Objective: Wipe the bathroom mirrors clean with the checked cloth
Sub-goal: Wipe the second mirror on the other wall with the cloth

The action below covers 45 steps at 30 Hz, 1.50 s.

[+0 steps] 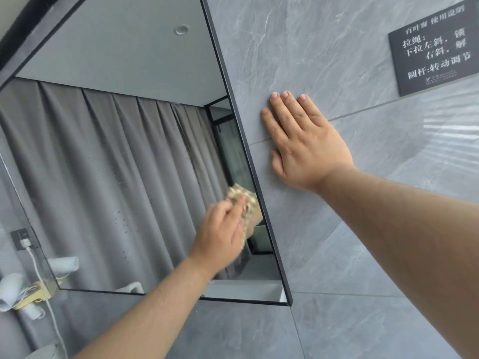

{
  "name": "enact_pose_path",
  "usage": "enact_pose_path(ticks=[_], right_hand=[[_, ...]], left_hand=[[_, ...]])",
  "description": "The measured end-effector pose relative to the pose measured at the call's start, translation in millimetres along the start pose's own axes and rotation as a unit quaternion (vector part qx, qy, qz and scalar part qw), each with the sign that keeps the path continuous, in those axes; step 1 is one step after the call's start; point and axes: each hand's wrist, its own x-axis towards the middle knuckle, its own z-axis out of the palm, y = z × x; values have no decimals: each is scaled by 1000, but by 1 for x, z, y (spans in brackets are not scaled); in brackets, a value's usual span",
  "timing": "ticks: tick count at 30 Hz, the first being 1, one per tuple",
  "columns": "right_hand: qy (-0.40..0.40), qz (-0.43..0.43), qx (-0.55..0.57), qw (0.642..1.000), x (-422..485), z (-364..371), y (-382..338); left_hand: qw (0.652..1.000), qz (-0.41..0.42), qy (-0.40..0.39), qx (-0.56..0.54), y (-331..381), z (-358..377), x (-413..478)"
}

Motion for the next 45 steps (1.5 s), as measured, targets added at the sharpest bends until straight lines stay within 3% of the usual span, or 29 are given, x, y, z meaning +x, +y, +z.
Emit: enact_pose_path(ticks=[5,10,13,16,19,23,26,29,32,38,41,45], right_hand=[[-8,2,6,1000,-2,0,-2],[7,2,6,1000,-1,0,-1],[13,2,7,1000,-1,0,-1],[17,4,12,1000,-2,0,-1],[20,3,15,1000,-2,-1,-1],[21,5,15,1000,-2,-1,-2],[18,4,10,1000,-2,0,-2],[18,1,11,1000,-2,0,-1],[19,1,13,1000,-2,0,-1],[17,4,12,1000,-2,1,-1],[18,3,12,1000,-2,1,-1],[13,4,11,1000,-2,1,-1]], left_hand=[[983,124,-134,11,34,26,-83],[968,190,-163,8,17,26,-84],[974,169,-145,29,-11,24,-67],[991,80,-68,89,-30,3,-21],[985,-150,9,84,-52,-25,39],[907,-401,128,-8,-115,-55,85],[822,-526,217,-9,-152,-67,85],[760,-601,242,-55,-158,-66,68],[788,-583,199,7,-154,-62,55],[799,-553,235,13,-156,-60,79],[852,-466,236,23,-138,-51,112],[938,-290,189,23,-91,-37,143]])
